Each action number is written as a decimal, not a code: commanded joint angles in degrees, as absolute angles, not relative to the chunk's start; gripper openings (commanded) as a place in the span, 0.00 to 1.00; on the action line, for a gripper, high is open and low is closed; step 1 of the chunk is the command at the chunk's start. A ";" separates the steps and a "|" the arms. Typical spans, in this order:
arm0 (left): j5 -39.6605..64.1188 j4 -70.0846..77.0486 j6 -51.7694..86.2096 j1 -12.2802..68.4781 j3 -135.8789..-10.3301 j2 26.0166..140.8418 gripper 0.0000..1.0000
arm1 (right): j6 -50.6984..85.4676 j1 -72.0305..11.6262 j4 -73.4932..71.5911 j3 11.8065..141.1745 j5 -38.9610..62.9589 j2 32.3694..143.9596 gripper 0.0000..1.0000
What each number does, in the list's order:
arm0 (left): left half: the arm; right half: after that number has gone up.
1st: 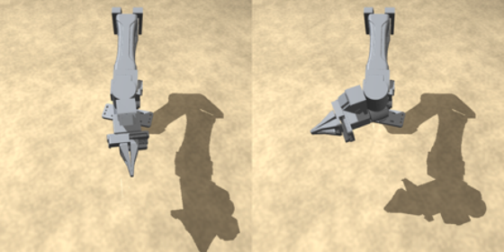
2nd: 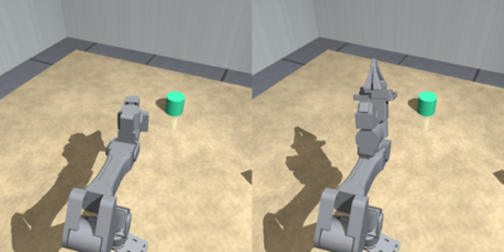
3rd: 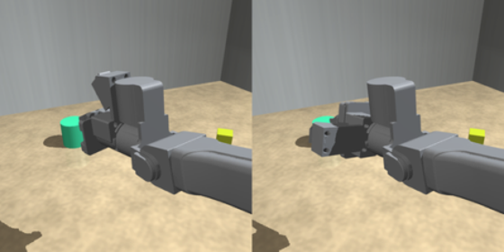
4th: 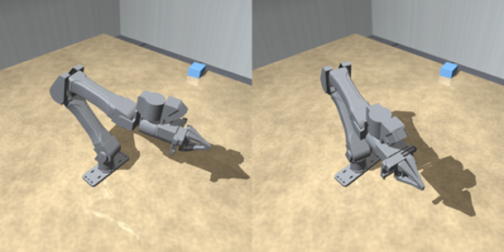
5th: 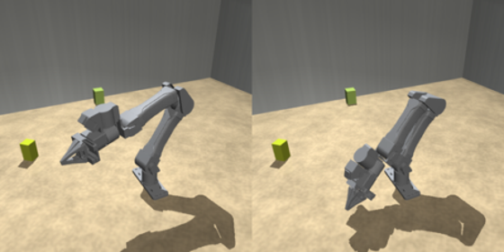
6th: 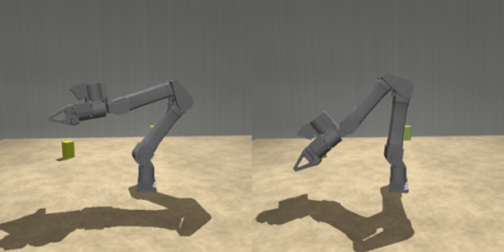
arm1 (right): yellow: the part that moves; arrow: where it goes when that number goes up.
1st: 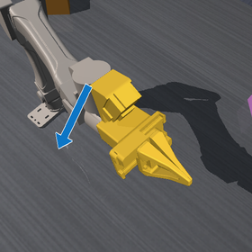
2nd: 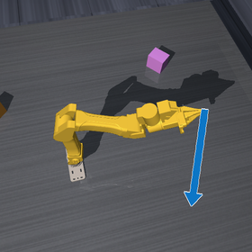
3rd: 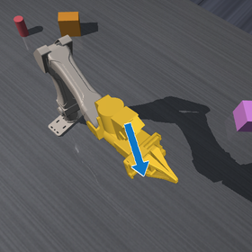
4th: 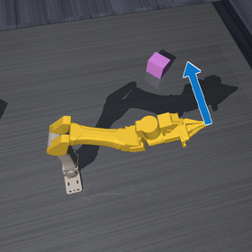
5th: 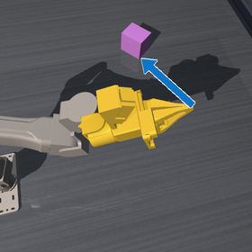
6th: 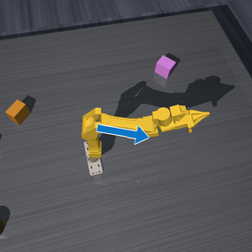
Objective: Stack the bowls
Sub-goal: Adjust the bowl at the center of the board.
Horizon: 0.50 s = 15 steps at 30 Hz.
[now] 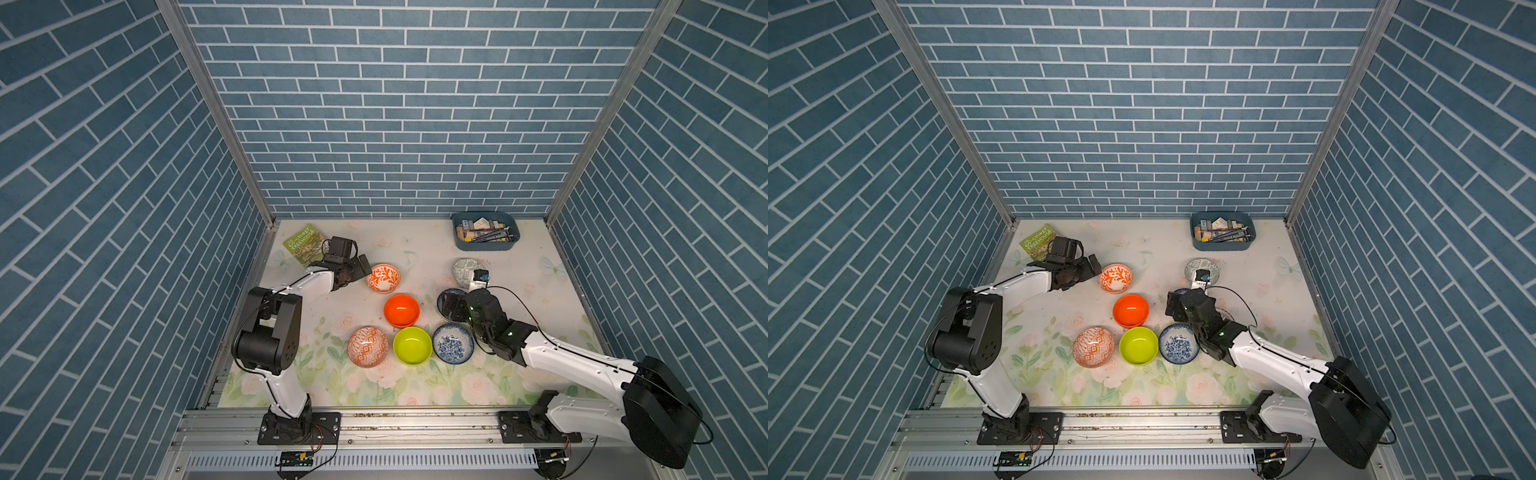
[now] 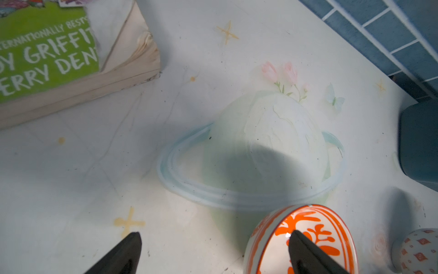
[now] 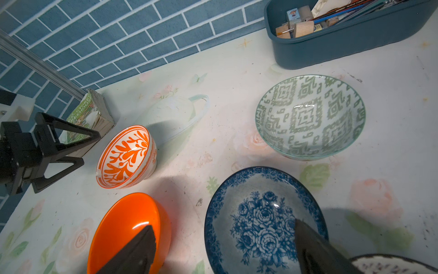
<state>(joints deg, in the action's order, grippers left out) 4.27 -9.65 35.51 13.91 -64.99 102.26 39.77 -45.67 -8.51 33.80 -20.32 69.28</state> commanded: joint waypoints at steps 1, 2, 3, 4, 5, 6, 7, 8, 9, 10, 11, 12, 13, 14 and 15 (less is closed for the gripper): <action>4.91 -12.65 34.59 14.19 -67.60 105.65 1.00 | 39.07 -45.50 -8.42 34.99 -21.79 69.53 0.93; 5.00 -13.00 34.55 14.30 -68.00 106.18 1.00 | 39.11 -45.45 -8.48 34.90 -21.75 69.51 0.93; 5.01 -13.23 34.48 14.51 -68.47 106.50 1.00 | 39.13 -45.44 -8.57 34.82 -21.79 69.44 0.93; 4.95 -13.41 34.23 14.82 -68.81 106.74 0.99 | 39.11 -45.40 -8.61 34.81 -21.80 69.51 0.93; 4.78 -13.60 33.89 15.26 -68.95 106.68 0.99 | 39.11 -45.46 -8.60 34.93 -21.80 69.64 0.93; 4.67 -13.61 33.72 15.62 -68.96 106.51 0.99 | 39.05 -45.44 -8.53 35.02 -21.80 69.76 0.93; 4.66 -13.48 33.41 16.03 -68.85 106.23 0.98 | 38.98 -45.44 -8.49 35.11 -21.75 69.90 0.93; 4.65 -13.40 33.20 16.38 -68.57 105.98 0.97 | 38.94 -45.46 -8.44 35.15 -21.66 70.00 0.93; 4.69 -13.28 33.03 16.63 -68.38 105.71 0.96 | 38.94 -45.44 -8.44 35.16 -21.66 70.04 0.92; 4.90 -13.27 33.00 16.76 -68.13 105.54 0.93 | 38.94 -45.48 -8.44 35.16 -21.64 70.09 0.92; 5.24 -13.32 32.96 16.83 -67.93 105.48 0.88 | 38.94 -45.44 -8.44 35.16 -21.69 70.05 0.93; 5.72 -13.38 33.07 16.91 -67.76 105.43 0.83 | 38.94 -45.44 -8.42 35.16 -21.77 69.98 0.93; 6.22 -13.33 33.19 17.07 -67.50 105.27 0.79 | 38.94 -45.45 -8.43 35.12 -21.77 69.90 0.93; 6.58 -13.36 33.22 17.31 -67.26 105.17 0.75 | 38.94 -45.48 -8.44 35.02 -21.77 69.81 0.93; 6.58 -13.42 33.22 17.75 -67.03 104.82 0.73 | 38.94 -45.45 -8.48 34.99 -21.79 69.68 0.92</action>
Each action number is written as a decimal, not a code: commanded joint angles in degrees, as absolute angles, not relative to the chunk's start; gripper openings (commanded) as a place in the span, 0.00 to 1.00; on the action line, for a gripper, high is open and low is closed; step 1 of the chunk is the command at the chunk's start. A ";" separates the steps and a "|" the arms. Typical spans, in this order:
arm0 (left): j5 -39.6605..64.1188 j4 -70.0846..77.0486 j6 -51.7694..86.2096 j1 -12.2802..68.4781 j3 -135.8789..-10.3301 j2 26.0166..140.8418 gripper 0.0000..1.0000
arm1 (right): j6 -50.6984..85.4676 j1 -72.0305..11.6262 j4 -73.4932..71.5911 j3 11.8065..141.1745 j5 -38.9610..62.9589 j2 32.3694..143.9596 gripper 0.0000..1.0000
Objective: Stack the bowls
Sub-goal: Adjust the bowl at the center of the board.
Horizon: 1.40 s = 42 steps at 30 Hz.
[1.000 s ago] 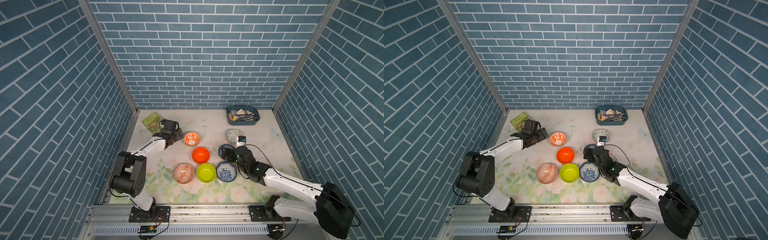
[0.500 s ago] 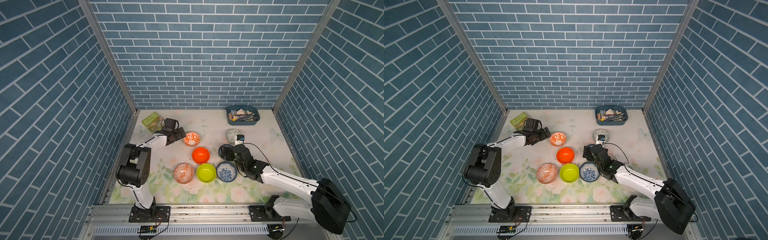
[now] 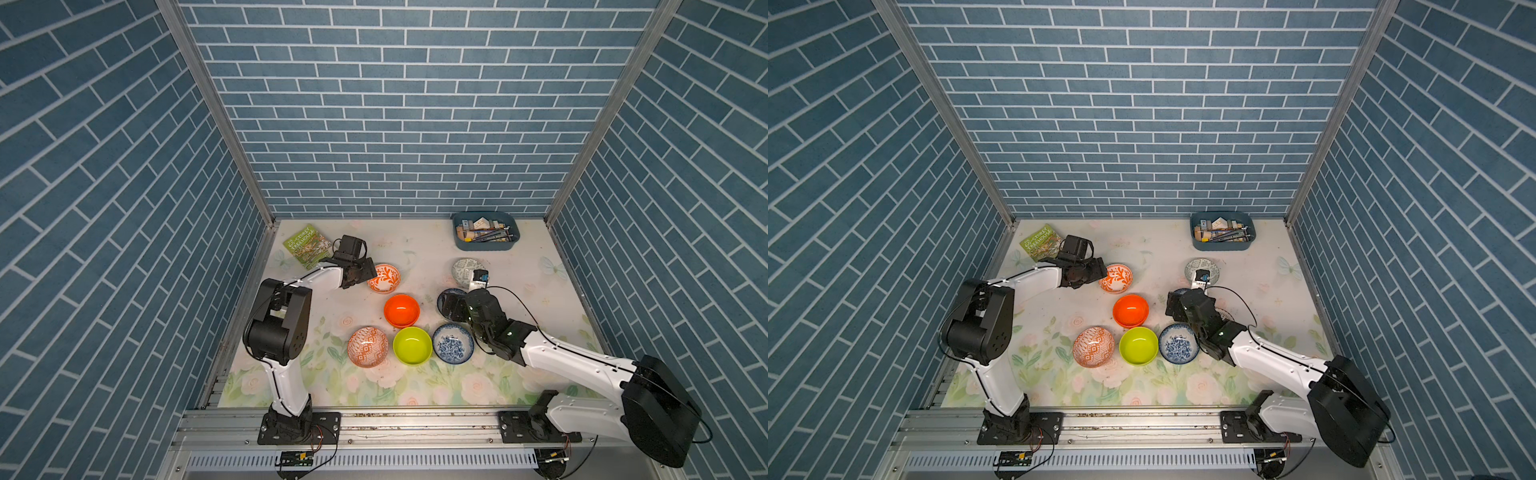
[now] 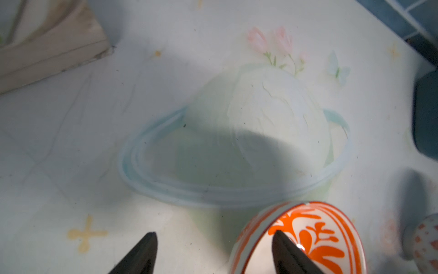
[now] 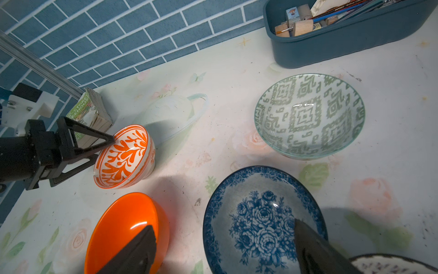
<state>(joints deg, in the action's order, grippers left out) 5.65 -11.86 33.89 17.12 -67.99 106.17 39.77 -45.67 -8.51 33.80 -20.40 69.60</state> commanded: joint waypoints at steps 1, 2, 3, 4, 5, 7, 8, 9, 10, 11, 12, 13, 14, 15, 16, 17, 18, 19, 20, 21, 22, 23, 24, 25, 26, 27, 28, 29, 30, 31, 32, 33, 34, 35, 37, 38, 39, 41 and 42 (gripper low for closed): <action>6.24 -13.32 33.21 18.33 -66.68 104.34 0.72 | 38.98 -45.46 -8.55 34.86 -21.80 69.62 0.92; 5.49 -13.31 33.22 18.93 -66.32 103.84 0.71 | 38.94 -45.50 -8.58 34.77 -21.73 69.53 0.92; 4.83 -13.24 33.29 19.51 -66.00 103.19 0.68 | 38.94 -45.46 -8.63 34.66 -21.71 69.40 0.92; 4.34 -13.16 33.35 19.98 -65.63 102.70 0.65 | 38.94 -45.46 -8.76 34.57 -21.64 69.24 0.92; 3.83 -13.20 33.33 20.30 -65.35 102.38 0.61 | 38.94 -45.44 -8.79 34.50 -21.62 69.14 0.92; 2.83 -13.26 33.53 20.84 -65.16 101.84 0.52 | 39.02 -45.50 -8.80 34.29 -21.61 68.91 0.92; 2.58 -13.23 33.61 20.97 -64.93 101.73 0.48 | 39.15 -45.45 -8.87 34.16 -21.51 68.79 0.92; 2.34 -13.22 33.72 21.12 -64.95 101.70 0.45 | 39.16 -45.46 -8.86 34.04 -21.53 68.67 0.92; 2.25 -13.31 33.75 21.24 -64.90 101.76 0.42 | 39.19 -45.45 -8.91 33.95 -21.44 68.54 0.92; 2.14 -13.30 33.80 21.41 -64.94 101.76 0.39 | 39.26 -45.47 -8.94 33.79 -21.43 68.41 0.92; 1.96 -13.29 33.91 21.56 -65.01 101.84 0.35 | 39.28 -45.44 -8.95 33.75 -21.40 68.33 0.92; 1.82 -13.33 34.07 21.72 -64.96 101.74 0.32 | 39.28 -45.44 -9.08 33.63 -21.40 68.20 0.92; 1.58 -13.28 34.16 21.93 -64.96 101.73 0.29 | 39.36 -45.44 -9.18 33.50 -21.36 68.06 0.92; 1.25 -13.31 34.26 22.11 -65.01 101.69 0.27 | 39.37 -45.44 -9.29 33.41 -21.36 67.95 0.92; 1.09 -13.28 34.35 22.24 -65.09 101.61 0.25 | 39.37 -45.44 -9.31 33.33 -21.32 67.90 0.92; 0.70 -13.36 34.44 22.43 -65.10 101.58 0.24 | 39.42 -45.51 -9.32 33.31 -21.33 67.86 0.92; 0.50 -13.51 34.53 22.49 -65.11 101.60 0.23 | 39.47 -45.45 -9.34 33.31 -21.31 67.85 0.92; 0.28 -13.63 34.54 22.54 -65.20 101.66 0.22 | 39.46 -45.44 -9.39 33.31 -21.35 67.90 0.92; 0.15 -13.74 34.54 22.58 -65.21 101.64 0.21 | 39.46 -45.44 -9.40 33.24 -21.31 67.90 0.92; 0.05 -13.92 34.54 22.59 -65.28 101.68 0.20 | 39.46 -45.46 -9.42 33.34 -21.30 67.90 0.92; 0.00 -14.18 34.54 22.59 -65.39 101.88 0.19 | 39.46 -45.44 -9.40 33.33 -21.27 67.94 0.92; 0.00 -14.40 34.54 22.65 -65.51 102.02 0.18 | 39.46 -45.44 -9.40 33.29 -21.28 67.87 0.92; 0.00 -14.60 34.54 22.67 -65.65 102.20 0.18 | 39.46 -45.44 -9.40 33.30 -21.27 67.85 0.92; 0.00 -15.04 34.54 22.72 -65.86 102.50 0.17 | 39.46 -45.44 -9.33 33.28 -21.31 67.85 0.92; 0.00 -15.34 34.54 22.76 -66.16 102.75 0.16 | 39.46 -45.44 -9.46 33.23 -21.28 67.85 0.92; 0.07 -15.63 34.54 22.80 -66.44 103.16 0.16 | 39.56 -45.45 -9.49 33.19 -21.27 67.85 0.92; 0.13 -15.84 34.54 22.89 -66.68 103.38 0.14 | 39.54 -45.43 -9.49 33.17 -21.27 67.85 0.92; 0.17 -16.05 34.49 22.96 -66.91 103.67 0.13 | 39.55 -45.44 -9.49 33.17 -21.26 67.92 0.92; 0.18 -16.16 34.41 23.13 -67.09 103.80 0.13 | 39.57 -45.44 -9.49 33.22 -21.27 67.98 0.92; 0.25 -16.18 34.37 23.31 -67.23 103.88 0.12 | 39.55 -45.47 -9.42 33.22 -21.27 67.94 0.92; 0.26 -16.17 34.37 23.41 -67.25 103.90 0.12 | 39.55 -45.47 -9.41 33.27 -21.23 67.97 0.92; 0.43 -16.18 34.37 23.54 -67.31 103.87 0.12 | 39.55 -45.46 -9.26 33.36 -21.07 68.02 0.92; 0.78 -16.06 34.42 23.55 -67.17 103.84 0.12 | 39.59 -45.49 -9.11 33.46 -20.90 68.10 0.92; 1.32 -15.87 34.53 23.63 -66.98 103.80 0.12 | 39.56 -45.46 -8.88 33.67 -20.80 68.11 0.92; 2.01 -15.35 34.83 23.64 -66.34 103.46 0.13 | 39.34 -45.36 -7.96 34.26 -20.56 68.19 0.92; 2.21 -14.92 35.01 23.64 -65.64 102.89 0.14 | 39.06 -45.02 -6.91 35.09 -20.07 68.32 0.92; 2.17 -14.18 35.25 23.60 -65.05 102.19 0.18 | 38.82 -44.40 -5.52 36.13 -19.23 68.60 0.92; 1.84 -12.70 35.71 23.64 -63.17 100.31 0.25 | 38.87 -42.57 -1.92 38.64 -16.17 69.16 0.92; 1.76 -12.01 35.88 23.63 -62.27 99.52 0.28 | 39.18 -41.36 -0.24 39.69 -14.02 69.45 0.92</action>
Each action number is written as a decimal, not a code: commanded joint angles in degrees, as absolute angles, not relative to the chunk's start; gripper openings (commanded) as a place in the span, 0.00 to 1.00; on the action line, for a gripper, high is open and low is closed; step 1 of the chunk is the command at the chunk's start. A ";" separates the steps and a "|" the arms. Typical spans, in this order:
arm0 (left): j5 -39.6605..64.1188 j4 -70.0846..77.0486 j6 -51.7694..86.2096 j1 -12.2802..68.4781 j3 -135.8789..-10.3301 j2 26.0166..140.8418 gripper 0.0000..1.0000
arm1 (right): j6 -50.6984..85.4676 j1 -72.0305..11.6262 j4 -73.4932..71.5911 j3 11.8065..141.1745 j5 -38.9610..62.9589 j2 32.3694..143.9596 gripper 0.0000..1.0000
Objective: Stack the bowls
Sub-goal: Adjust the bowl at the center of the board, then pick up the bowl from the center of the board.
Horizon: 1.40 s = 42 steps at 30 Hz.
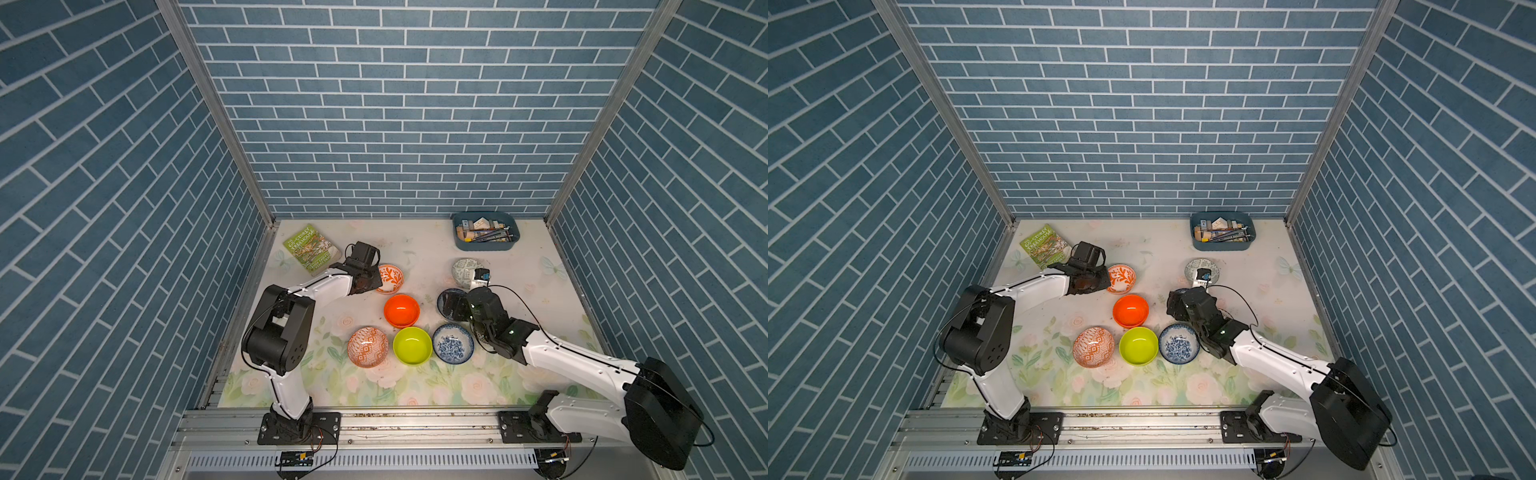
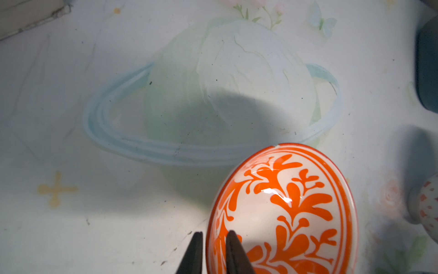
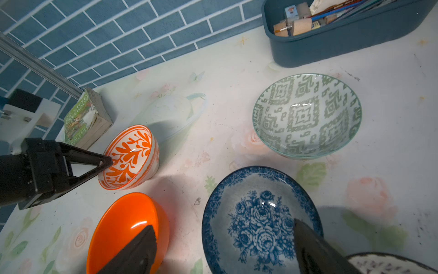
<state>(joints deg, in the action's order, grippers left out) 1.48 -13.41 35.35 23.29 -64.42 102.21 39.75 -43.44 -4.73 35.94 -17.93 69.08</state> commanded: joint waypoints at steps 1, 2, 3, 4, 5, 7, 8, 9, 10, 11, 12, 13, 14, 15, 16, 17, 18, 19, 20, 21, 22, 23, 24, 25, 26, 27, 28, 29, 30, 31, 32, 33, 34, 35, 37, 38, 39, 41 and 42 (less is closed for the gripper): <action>1.69 -11.42 35.94 23.64 -61.53 98.50 0.32 | 39.60 -39.95 1.24 40.52 -11.75 69.79 0.92; 1.67 -10.92 36.02 23.64 -60.70 97.62 0.37 | 40.27 -38.54 2.59 41.54 -9.02 70.29 0.92; 1.56 -10.20 36.15 23.64 -59.92 96.72 0.45 | 40.77 -37.48 3.71 42.29 -6.36 70.84 0.92; 1.43 -9.87 36.18 23.64 -59.14 95.75 0.53 | 40.93 -36.52 4.42 42.79 -4.27 71.28 0.92; 1.12 -9.70 36.32 23.63 -58.49 94.84 0.58 | 40.98 -36.18 4.80 43.02 -2.71 71.73 0.92; 0.38 -9.69 36.78 23.60 -57.12 92.66 0.68 | 41.00 -36.12 4.90 43.12 -0.65 72.51 0.91; -0.02 -10.18 37.16 23.47 -56.27 91.46 0.72 | 41.11 -36.19 4.72 42.90 0.22 72.85 0.89; -0.40 -10.94 37.61 23.42 -55.22 89.31 0.79 | 41.47 -36.24 4.30 42.46 1.11 73.11 0.87; -0.59 -11.48 37.97 23.39 -54.14 87.58 0.84 | 41.83 -36.42 4.02 41.91 1.36 73.10 0.87; -0.69 -12.28 38.35 23.38 -52.99 85.84 0.88 | 41.91 -36.83 3.63 41.47 1.31 72.87 0.87; -0.67 -12.87 38.72 23.38 -51.34 83.90 0.91 | 41.94 -37.28 3.16 40.92 0.99 72.64 0.87; -0.61 -13.96 39.02 23.38 -50.18 81.81 0.92 | 41.94 -37.79 2.80 40.51 0.54 72.26 0.87; -0.69 -15.33 39.21 23.38 -48.98 79.62 0.92 | 41.97 -38.39 2.50 40.22 0.03 71.95 0.87; -0.88 -16.68 39.32 23.33 -47.76 77.81 0.92 | 41.93 -38.90 2.31 39.99 -0.57 71.82 0.87; -0.86 -18.30 39.41 23.44 -46.55 75.49 0.92 | 41.95 -39.35 2.06 39.77 -1.16 71.81 0.87; -0.74 -19.92 39.64 23.45 -45.13 73.54 0.93 | 41.97 -39.99 1.81 39.55 -1.83 71.85 0.87; -0.40 -21.47 39.98 23.46 -43.65 71.69 0.93 | 41.93 -40.55 1.60 39.24 -2.44 71.95 0.87; 0.06 -22.50 40.23 23.58 -42.24 69.09 0.93 | 41.95 -41.06 1.29 38.82 -3.12 72.06 0.87; 0.28 -23.90 40.49 23.68 -40.91 67.39 0.93 | 41.97 -41.45 0.81 38.32 -3.63 72.15 0.87; 0.40 -25.19 40.89 23.77 -39.72 65.21 0.93 | 42.01 -41.69 0.38 38.01 -3.89 72.22 0.86; 0.41 -26.51 41.26 23.81 -38.59 63.28 0.93 | 42.01 -41.82 0.05 37.78 -4.02 72.12 0.86; 0.34 -27.77 41.64 23.86 -37.51 61.60 0.92 | 41.91 -42.05 -0.24 37.55 -4.30 71.90 0.86; 0.27 -28.76 42.16 23.85 -36.52 59.40 0.92 | 41.85 -42.09 -0.82 37.25 -4.50 71.71 0.86; 0.32 -29.62 42.71 23.92 -35.64 57.49 0.92 | 41.84 -42.10 -1.28 36.80 -4.74 71.50 0.86; 0.61 -30.16 43.24 23.98 -34.60 55.72 0.91 | 41.85 -42.10 -1.69 36.49 -4.91 71.38 0.86; 1.02 -30.52 43.80 23.95 -33.75 54.03 0.90 | 41.91 -42.11 -1.96 36.11 -5.04 71.29 0.86; 1.65 -30.73 44.45 24.04 -32.66 52.67 0.89 | 41.97 -42.08 -2.16 35.94 -5.07 71.28 0.86; 2.21 -30.68 44.89 24.17 -31.52 51.46 0.88 | 42.02 -42.10 -2.25 35.82 -5.07 71.20 0.86; 2.66 -30.67 45.51 24.41 -30.68 50.56 0.87 | 42.11 -42.12 -2.37 35.68 -5.09 71.13 0.86; 3.06 -30.63 46.05 24.82 -29.99 50.02 0.85 | 42.22 -42.10 -2.43 35.50 -5.17 71.11 0.86; 3.27 -30.55 46.65 25.43 -29.59 49.35 0.84 | 42.36 -42.14 -2.54 35.32 -5.20 70.96 0.86; 3.21 -30.44 47.32 26.30 -29.46 48.96 0.84 | 42.36 -42.12 -2.67 35.14 -5.19 70.82 0.86; 2.86 -30.41 47.95 27.41 -29.49 48.70 0.83 | 42.44 -42.10 -2.79 34.97 -5.17 70.69 0.86; 2.40 -30.52 48.62 28.54 -29.45 48.59 0.82 | 42.45 -42.07 -2.85 34.90 -5.16 70.60 0.86; 0.59 -31.59 49.98 30.87 -29.49 48.95 0.79 | 42.55 -42.11 -2.90 34.83 -5.18 70.49 0.86; -0.07 -32.03 50.45 31.64 -29.46 49.14 0.77 | 42.56 -42.10 -2.90 34.81 -5.18 70.49 0.86; -0.56 -32.59 50.89 32.23 -28.47 49.44 0.75 | 42.70 -42.10 -2.90 34.74 -5.13 70.52 0.86; -1.00 -32.71 51.66 33.18 -27.71 50.05 0.71 | 42.79 -42.14 -2.82 34.72 -4.99 70.56 0.86; -1.16 -32.53 51.90 33.67 -27.44 50.47 0.70 | 42.85 -42.18 -2.81 34.64 -5.00 70.42 0.86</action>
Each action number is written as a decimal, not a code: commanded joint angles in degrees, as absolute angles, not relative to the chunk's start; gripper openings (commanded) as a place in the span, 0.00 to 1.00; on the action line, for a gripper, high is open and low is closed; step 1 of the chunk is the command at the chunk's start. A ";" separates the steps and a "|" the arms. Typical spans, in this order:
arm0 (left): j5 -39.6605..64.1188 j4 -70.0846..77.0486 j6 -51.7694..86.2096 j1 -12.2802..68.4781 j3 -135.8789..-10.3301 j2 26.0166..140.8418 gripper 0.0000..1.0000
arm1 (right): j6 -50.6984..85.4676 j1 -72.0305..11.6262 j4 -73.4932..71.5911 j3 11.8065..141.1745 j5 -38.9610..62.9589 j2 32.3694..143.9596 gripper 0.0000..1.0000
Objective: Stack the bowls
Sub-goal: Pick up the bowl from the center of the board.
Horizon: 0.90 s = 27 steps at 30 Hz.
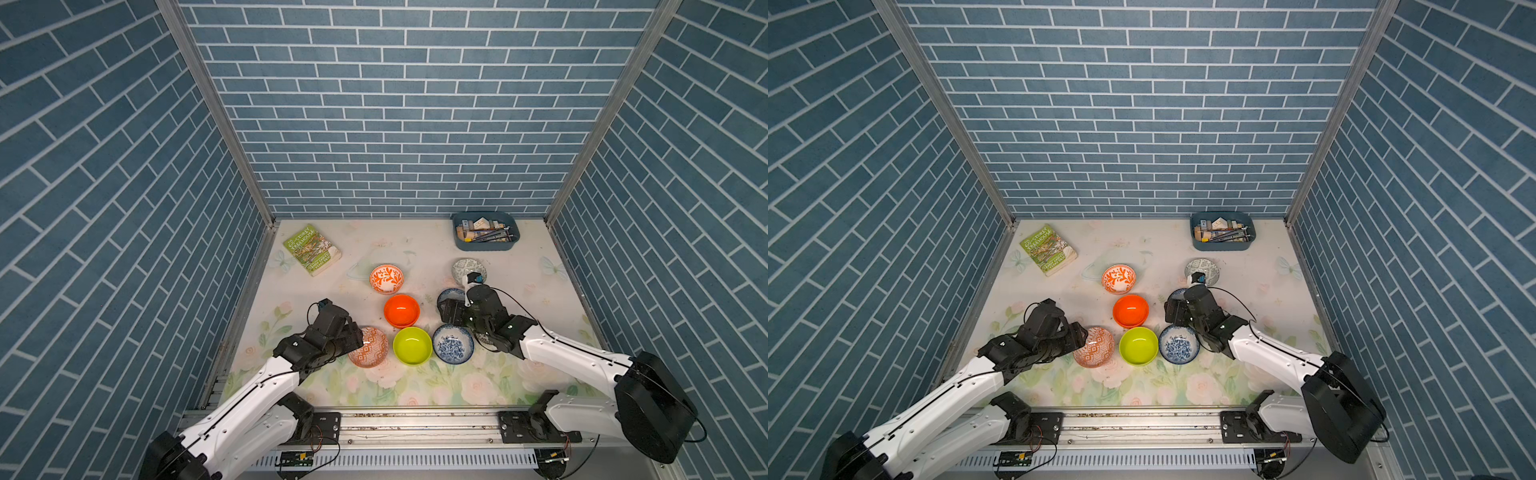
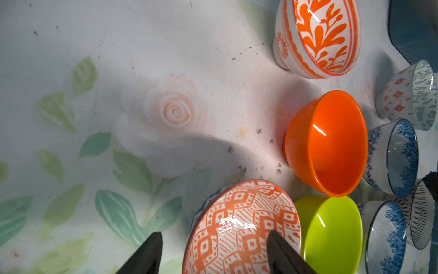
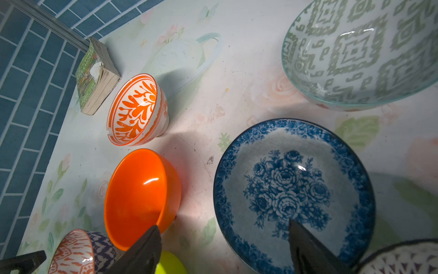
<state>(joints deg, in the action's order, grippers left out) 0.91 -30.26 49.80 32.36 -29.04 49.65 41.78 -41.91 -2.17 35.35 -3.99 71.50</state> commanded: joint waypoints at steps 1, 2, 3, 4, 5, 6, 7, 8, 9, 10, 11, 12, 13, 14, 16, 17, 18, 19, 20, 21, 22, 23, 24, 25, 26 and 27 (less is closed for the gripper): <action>-1.46 -32.22 52.14 34.01 -27.27 50.88 0.70 | 42.88 -42.19 -2.81 34.59 -5.00 70.26 0.86; -1.80 -32.04 52.37 34.50 -27.10 51.77 0.69 | 42.89 -42.19 -2.76 34.47 -4.95 70.04 0.86; -2.21 -31.78 52.52 34.90 -27.04 52.70 0.68 | 42.97 -42.19 -2.72 34.35 -5.00 69.78 0.86; -2.72 -31.52 52.62 35.42 -27.00 53.63 0.67 | 42.98 -42.11 -2.70 34.24 -4.95 69.57 0.86; -3.21 -31.33 52.83 35.85 -26.98 54.62 0.65 | 42.98 -42.13 -2.72 34.17 -4.98 69.41 0.86; -3.59 -31.11 52.93 36.30 -27.03 55.60 0.64 | 42.98 -42.17 -2.72 34.11 -4.96 69.23 0.86; -3.89 -30.79 53.08 36.64 -27.04 56.43 0.62 | 42.98 -42.13 -2.67 34.04 -5.03 69.18 0.86; -4.30 -30.59 53.28 36.97 -27.18 57.17 0.60 | 43.04 -42.17 -2.64 34.07 -5.06 69.17 0.86; -4.53 -30.39 53.50 37.25 -27.24 57.77 0.58 | 43.06 -42.19 -2.62 34.10 -5.05 69.18 0.86; -4.85 -30.26 53.72 37.46 -27.39 58.25 0.57 | 43.11 -42.15 -2.63 34.10 -4.94 69.25 0.86; -5.06 -30.10 53.79 37.70 -27.55 58.59 0.55 | 43.07 -42.14 -2.57 34.17 -5.00 69.33 0.86; -5.32 -30.06 53.88 37.97 -27.69 58.81 0.51 | 43.07 -42.16 -2.47 34.25 -5.01 69.47 0.86; -5.54 -30.13 54.02 38.11 -27.87 59.07 0.46 | 43.07 -42.16 -2.46 34.27 -5.01 69.51 0.85; -5.88 -30.20 54.00 38.18 -28.05 59.43 0.40 | 43.07 -42.14 -2.38 34.34 -5.00 69.60 0.85; -6.27 -30.48 54.09 38.36 -28.27 59.88 0.27 | 42.99 -42.19 -2.46 34.38 -4.96 69.70 0.85; -6.34 -30.50 54.10 38.48 -28.36 60.15 0.23 | 42.98 -42.19 -2.53 34.38 -5.04 69.70 0.85; -6.43 -30.45 54.08 38.59 -28.36 60.42 0.21 | 43.02 -42.19 -2.58 34.37 -5.09 69.76 0.85; -6.59 -30.42 53.99 38.73 -28.45 60.54 0.19 | 42.98 -42.19 -2.59 34.34 -5.09 69.78 0.85; -6.75 -30.49 53.95 38.83 -28.55 60.61 0.17 | 42.98 -42.19 -2.71 34.40 -5.12 69.78 0.85; -6.96 -30.61 53.83 38.80 -28.64 60.64 0.14 | 42.98 -42.17 -2.71 34.40 -5.18 69.79 0.85; -7.22 -30.87 53.72 38.82 -28.93 60.65 0.11 | 42.98 -42.18 -2.70 34.34 -5.11 69.79 0.85; -7.60 -31.38 53.49 38.89 -29.04 60.65 0.08 | 42.98 -42.19 -2.77 34.28 -5.12 69.74 0.85; -8.16 -32.17 53.26 38.87 -29.73 60.51 0.04 | 42.98 -42.19 -2.80 34.23 -5.14 69.70 0.85; -8.69 -32.84 52.92 38.89 -30.85 60.17 0.02 | 42.90 -42.14 -2.80 34.29 -5.17 69.64 0.85; -9.15 -33.66 52.57 38.83 -31.62 59.72 0.00 | 42.89 -42.13 -2.78 34.28 -5.13 69.61 0.86; -9.69 -34.47 52.30 38.86 -32.36 59.08 0.00 | 42.85 -42.18 -2.89 34.20 -5.19 69.53 0.85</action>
<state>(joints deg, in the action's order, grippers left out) -6.55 -31.27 53.32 38.65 -29.34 60.31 41.80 -41.95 -2.20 34.65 -4.29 70.28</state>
